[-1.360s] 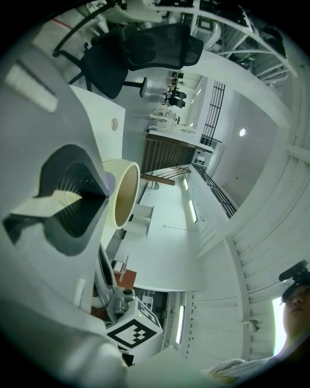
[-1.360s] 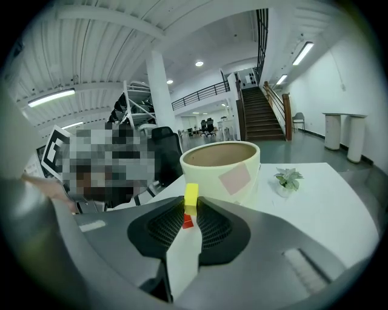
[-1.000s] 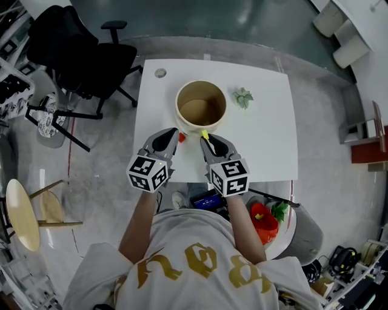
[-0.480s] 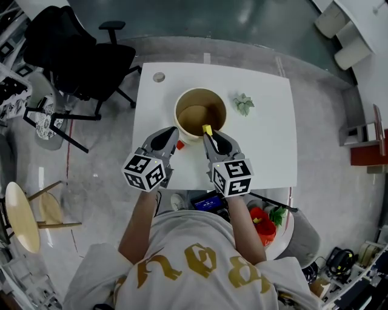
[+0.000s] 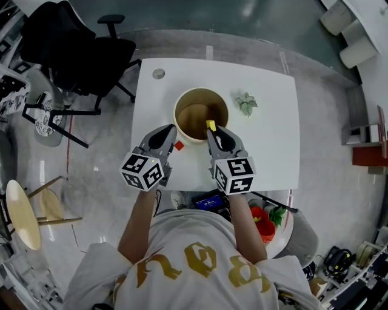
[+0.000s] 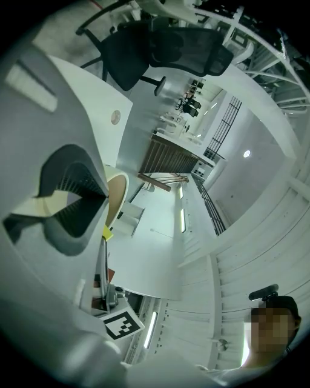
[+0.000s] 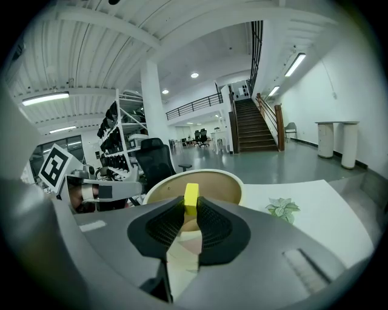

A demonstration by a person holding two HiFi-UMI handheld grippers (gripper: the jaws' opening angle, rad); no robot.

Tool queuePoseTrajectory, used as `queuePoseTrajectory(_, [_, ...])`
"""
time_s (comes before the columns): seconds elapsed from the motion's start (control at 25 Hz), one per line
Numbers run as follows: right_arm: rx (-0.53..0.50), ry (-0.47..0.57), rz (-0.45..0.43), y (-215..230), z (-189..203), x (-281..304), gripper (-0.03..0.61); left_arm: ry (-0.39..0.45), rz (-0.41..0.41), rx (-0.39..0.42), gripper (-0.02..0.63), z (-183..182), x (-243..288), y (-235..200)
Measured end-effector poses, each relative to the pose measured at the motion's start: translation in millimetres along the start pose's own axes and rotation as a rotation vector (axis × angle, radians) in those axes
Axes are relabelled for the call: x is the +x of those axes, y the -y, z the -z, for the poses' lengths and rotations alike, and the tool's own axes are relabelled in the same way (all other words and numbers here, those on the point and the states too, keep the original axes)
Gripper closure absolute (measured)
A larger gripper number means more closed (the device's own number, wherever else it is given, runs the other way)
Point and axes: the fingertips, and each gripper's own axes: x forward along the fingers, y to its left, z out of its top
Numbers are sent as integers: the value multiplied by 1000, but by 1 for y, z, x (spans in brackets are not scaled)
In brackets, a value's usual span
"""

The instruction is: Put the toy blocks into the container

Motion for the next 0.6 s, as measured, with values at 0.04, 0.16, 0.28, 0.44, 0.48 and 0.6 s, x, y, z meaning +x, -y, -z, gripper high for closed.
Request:
queuePoseTrajectory(0.04, [1, 1, 3, 1, 0, 1, 488, 1, -2, -1, 612, 0, 0, -1])
queuePoseTrajectory(0.16, [-9, 3, 11, 3, 0, 5, 488, 0, -10, -3, 612, 2, 0, -4])
queuePoseTrajectory(0.28, [-33, 1, 19, 3, -1, 7, 488, -1, -17, -6, 612, 2, 0, -6])
queuePoseTrajectory(0.44, [-41, 6, 36, 4, -1, 8, 488, -12, -18, -12, 612, 5, 0, -9])
queuePoseTrajectory(0.48, [-45, 6, 39, 4, -1, 8, 488, -14, -18, -13, 612, 6, 0, -9])
queuePoseTrajectory(0.6, [-57, 5, 43, 4, 0, 9, 486, -18, -17, -16, 612, 8, 0, -9])
